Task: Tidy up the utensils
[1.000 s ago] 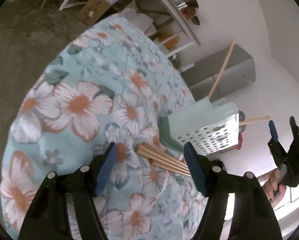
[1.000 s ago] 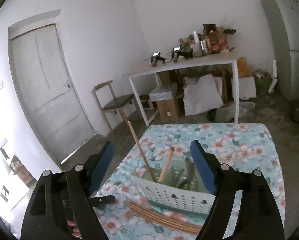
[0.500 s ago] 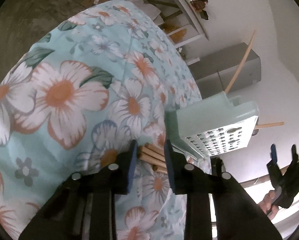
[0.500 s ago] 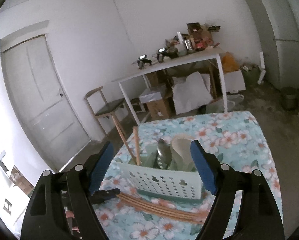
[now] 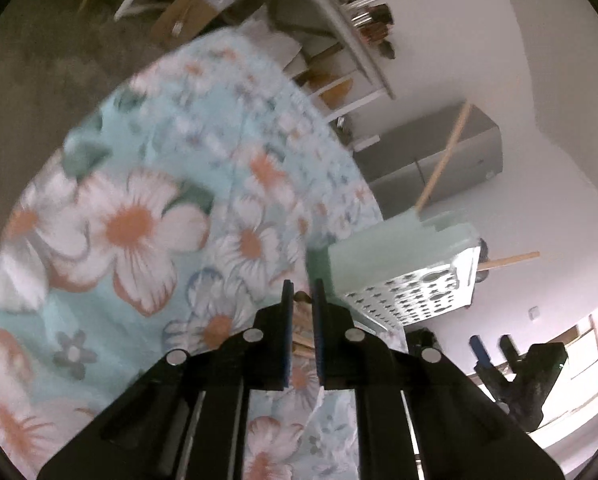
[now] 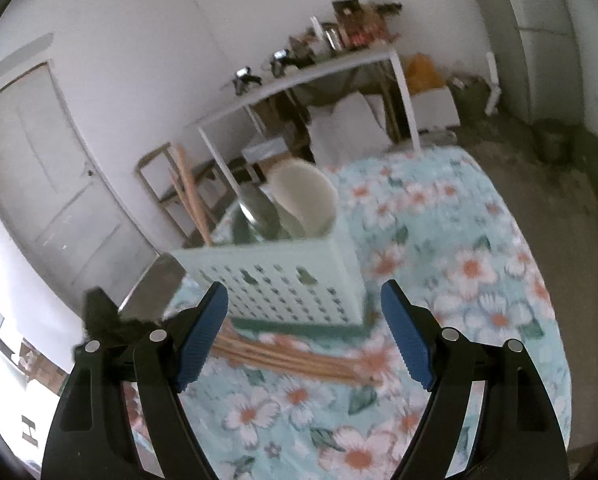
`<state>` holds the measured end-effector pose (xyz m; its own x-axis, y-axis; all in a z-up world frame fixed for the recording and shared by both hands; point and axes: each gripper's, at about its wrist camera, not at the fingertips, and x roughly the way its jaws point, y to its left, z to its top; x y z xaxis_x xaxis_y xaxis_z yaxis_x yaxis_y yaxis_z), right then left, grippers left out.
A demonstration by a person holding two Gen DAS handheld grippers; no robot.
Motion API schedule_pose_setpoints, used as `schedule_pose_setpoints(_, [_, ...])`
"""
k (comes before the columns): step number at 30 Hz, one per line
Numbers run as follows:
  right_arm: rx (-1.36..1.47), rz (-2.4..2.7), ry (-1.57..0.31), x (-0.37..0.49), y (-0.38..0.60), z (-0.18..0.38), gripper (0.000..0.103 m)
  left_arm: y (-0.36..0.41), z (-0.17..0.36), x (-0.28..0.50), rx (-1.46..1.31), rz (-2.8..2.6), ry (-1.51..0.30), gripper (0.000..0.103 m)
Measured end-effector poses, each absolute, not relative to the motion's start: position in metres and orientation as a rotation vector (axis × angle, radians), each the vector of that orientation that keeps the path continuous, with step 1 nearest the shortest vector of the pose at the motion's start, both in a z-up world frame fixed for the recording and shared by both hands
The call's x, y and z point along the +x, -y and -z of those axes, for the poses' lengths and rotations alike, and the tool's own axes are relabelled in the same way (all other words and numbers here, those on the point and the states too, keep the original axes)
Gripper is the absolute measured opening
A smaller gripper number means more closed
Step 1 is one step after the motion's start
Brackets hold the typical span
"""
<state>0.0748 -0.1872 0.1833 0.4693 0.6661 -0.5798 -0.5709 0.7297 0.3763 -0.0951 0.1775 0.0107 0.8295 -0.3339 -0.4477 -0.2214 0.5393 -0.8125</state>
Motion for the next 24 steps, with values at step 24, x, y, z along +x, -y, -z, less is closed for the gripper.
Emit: schedule_pose_setpoints(24, [0.330, -0.658, -1.049, 0.096, 0.213, -0.098, 0.073, -0.088, -0.178, -0.125, -0.330, 0.060, -0.368, 0.006])
